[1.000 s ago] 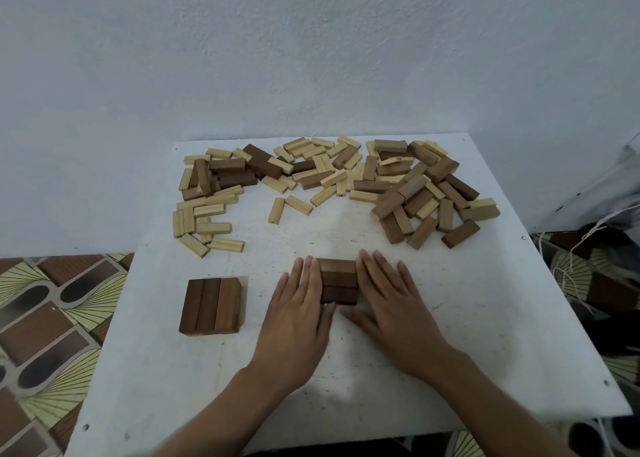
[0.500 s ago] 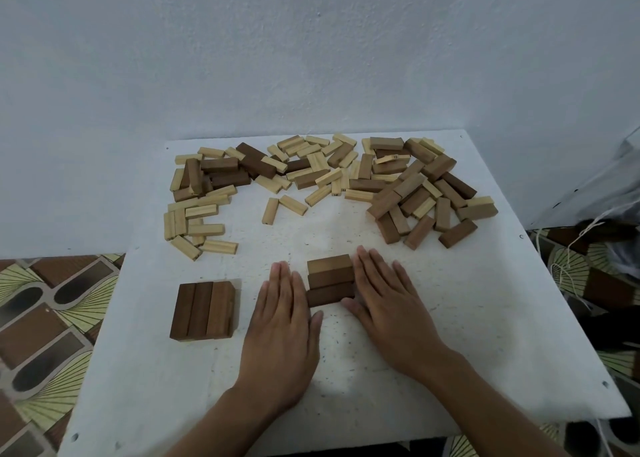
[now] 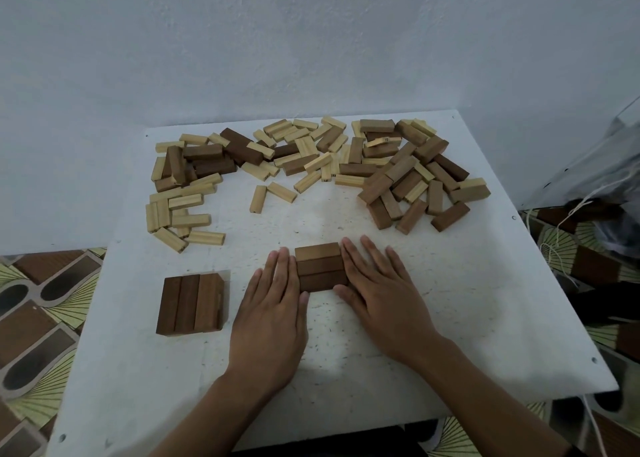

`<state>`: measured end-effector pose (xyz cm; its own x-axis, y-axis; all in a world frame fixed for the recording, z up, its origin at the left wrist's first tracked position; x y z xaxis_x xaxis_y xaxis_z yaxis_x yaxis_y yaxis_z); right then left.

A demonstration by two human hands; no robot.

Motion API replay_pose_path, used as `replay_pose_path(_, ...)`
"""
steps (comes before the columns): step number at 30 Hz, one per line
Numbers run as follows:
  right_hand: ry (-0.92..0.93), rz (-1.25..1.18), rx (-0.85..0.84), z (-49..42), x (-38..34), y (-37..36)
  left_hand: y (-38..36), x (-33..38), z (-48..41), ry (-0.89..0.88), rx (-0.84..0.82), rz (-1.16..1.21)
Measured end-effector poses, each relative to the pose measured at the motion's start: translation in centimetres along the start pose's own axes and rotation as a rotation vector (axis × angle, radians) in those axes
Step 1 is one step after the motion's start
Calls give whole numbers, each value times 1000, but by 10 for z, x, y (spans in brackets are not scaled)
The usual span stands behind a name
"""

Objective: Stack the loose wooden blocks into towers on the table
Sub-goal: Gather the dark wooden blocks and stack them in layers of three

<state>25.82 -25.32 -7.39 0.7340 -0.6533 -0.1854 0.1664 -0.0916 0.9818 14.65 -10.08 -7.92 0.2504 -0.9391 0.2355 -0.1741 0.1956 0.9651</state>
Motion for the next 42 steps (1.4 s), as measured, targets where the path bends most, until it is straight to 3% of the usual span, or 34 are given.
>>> replay_pose_path(18,-26,-11,13,1,0,-3,5,4,0,60,11,94)
replay_pose_path(26,-8,-185,-3,0,4,14,31,7,-6,47,0,362)
replay_pose_path(34,47,-287,-134,-30,22,54,47,-1,-40,-13,-227,172)
replay_pose_path(42,120,-276,-127,-42,19,50,53,-7,-51,2,-235,202)
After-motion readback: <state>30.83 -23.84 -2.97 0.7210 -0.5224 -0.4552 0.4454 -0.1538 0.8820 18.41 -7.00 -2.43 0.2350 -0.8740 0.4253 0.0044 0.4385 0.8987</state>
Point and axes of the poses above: each hand's wrist, its own z-axis away from the middle knuckle, its own y-axis out of the back of the hand, x = y × z, the point moved 3 cm from there along -z, towards the middle knuckle, and after that the axes turned 2 degrees about z, right-handed, at the moved point
